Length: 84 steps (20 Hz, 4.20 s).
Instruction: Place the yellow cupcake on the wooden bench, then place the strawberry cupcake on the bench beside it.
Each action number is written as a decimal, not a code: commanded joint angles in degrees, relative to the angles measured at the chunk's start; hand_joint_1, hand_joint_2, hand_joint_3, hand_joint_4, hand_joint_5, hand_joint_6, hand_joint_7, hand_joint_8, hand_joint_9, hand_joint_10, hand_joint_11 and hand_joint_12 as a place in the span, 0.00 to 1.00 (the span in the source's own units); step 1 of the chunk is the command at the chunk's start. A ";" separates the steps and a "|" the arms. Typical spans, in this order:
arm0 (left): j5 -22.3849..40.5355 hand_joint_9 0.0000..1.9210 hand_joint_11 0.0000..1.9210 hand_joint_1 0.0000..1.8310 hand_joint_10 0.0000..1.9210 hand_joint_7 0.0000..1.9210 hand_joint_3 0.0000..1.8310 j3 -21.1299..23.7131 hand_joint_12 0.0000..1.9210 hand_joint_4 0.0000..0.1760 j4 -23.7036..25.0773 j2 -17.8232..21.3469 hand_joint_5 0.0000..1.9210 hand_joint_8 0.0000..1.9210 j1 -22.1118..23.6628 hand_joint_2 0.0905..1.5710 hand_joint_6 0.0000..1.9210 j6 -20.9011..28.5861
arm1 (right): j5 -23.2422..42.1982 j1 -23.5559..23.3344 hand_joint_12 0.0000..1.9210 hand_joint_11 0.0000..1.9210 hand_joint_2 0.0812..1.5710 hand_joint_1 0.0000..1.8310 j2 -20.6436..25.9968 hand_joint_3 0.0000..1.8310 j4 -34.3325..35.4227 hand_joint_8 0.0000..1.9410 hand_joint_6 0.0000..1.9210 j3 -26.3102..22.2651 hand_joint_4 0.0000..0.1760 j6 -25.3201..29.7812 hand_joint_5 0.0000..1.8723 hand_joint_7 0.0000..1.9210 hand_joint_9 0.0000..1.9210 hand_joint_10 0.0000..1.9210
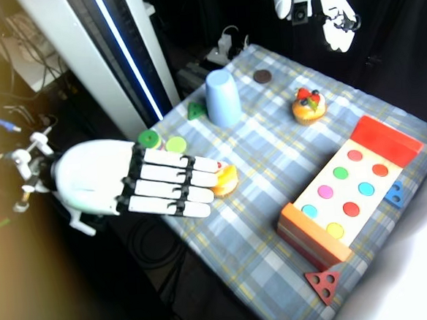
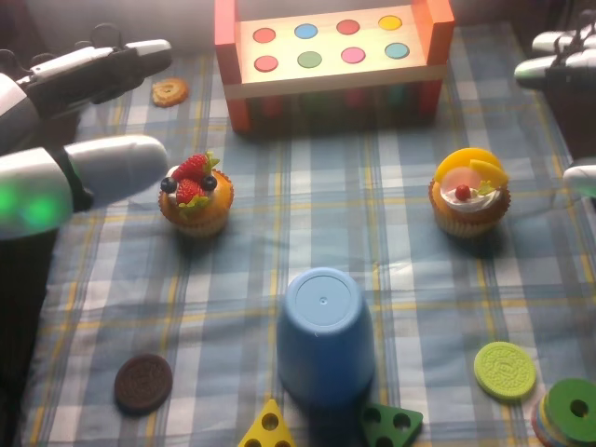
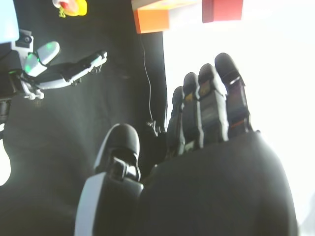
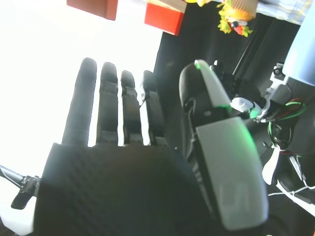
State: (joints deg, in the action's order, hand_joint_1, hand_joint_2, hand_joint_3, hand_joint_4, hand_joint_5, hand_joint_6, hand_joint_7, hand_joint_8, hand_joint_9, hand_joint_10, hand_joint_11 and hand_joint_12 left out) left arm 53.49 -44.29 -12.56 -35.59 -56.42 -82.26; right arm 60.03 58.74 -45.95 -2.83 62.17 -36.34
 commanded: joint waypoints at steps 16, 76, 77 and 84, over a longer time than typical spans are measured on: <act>-24.46 0.14 0.00 0.32 0.00 0.15 0.00 -9.80 0.24 1.00 -18.10 -13.06 0.11 0.00 18.67 0.47 0.00 -47.25 | 9.27 -0.82 0.46 0.04 0.77 0.21 -0.05 0.00 -0.50 0.00 0.00 0.15 0.10 2.61 0.25 0.21 0.20 0.00; -41.40 0.55 0.01 0.67 0.00 0.56 0.00 -48.08 0.61 0.26 -42.70 -41.10 0.52 0.43 44.75 0.67 0.49 -62.27 | 10.48 -2.08 0.41 0.08 0.79 0.18 -4.23 0.00 -1.46 0.00 0.00 4.13 0.00 4.99 0.29 0.25 0.23 0.00; -41.42 0.55 0.00 0.67 0.00 0.55 0.00 -48.47 0.65 0.18 -44.34 -41.49 0.52 0.47 44.19 0.68 0.47 -64.01 | 10.49 -2.13 0.41 0.08 0.80 0.18 -4.28 0.00 -1.50 0.00 0.00 4.16 0.00 5.03 0.30 0.25 0.23 0.00; -42.04 0.53 0.01 0.56 0.01 0.51 0.00 -50.89 0.67 0.85 -48.88 -43.19 0.48 0.24 40.90 0.70 0.55 -65.11 | 10.66 -2.12 0.41 0.06 0.80 0.23 -4.28 0.00 -1.54 0.00 0.00 4.23 0.00 5.36 0.30 0.24 0.21 0.00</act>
State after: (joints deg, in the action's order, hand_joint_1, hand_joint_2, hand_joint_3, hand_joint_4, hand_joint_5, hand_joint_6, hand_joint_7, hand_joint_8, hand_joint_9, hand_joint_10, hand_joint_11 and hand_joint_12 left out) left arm 8.25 -94.63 -61.58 -78.78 -15.55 -147.37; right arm 63.55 57.43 -50.15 -6.20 66.17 -31.35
